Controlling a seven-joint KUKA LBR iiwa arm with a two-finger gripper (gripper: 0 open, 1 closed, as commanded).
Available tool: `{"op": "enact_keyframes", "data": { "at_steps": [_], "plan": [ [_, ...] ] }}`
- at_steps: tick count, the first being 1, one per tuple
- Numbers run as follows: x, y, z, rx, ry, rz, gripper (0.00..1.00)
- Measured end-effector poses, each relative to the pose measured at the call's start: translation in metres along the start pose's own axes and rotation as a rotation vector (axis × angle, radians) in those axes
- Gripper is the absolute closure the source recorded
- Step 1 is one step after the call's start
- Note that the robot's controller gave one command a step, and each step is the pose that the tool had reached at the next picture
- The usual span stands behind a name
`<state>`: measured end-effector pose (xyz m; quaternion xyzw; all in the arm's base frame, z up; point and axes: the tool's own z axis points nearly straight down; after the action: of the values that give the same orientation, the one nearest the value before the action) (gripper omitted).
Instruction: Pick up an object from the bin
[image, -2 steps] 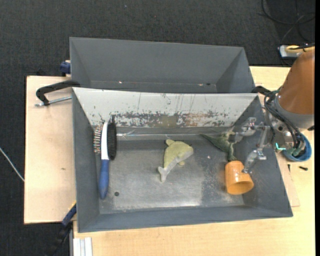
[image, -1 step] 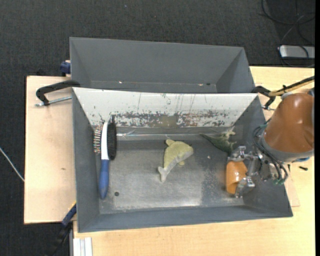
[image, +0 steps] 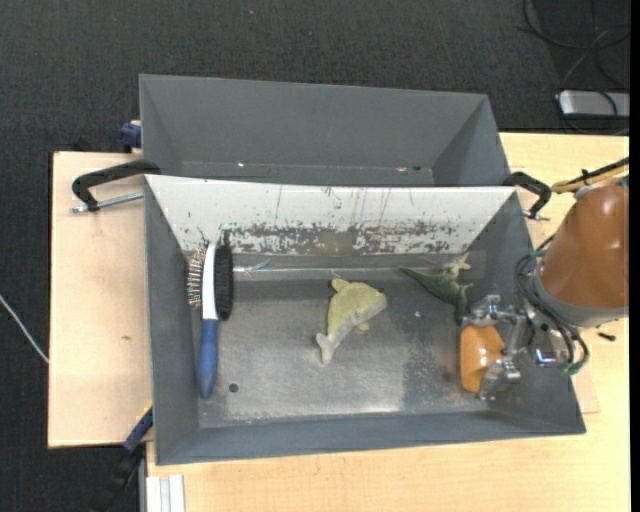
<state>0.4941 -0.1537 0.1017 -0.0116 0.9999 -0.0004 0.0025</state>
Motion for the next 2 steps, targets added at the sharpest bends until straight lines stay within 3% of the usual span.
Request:
{"op": "enact_keyframes", "data": {
  "at_steps": [1,2],
  "plan": [
    [-0.007,0.001,0.001,-0.001,-0.001,0.106,0.00],
    [-0.003,0.004,0.026,-0.003,0.000,0.083,0.00]
  ]
}}
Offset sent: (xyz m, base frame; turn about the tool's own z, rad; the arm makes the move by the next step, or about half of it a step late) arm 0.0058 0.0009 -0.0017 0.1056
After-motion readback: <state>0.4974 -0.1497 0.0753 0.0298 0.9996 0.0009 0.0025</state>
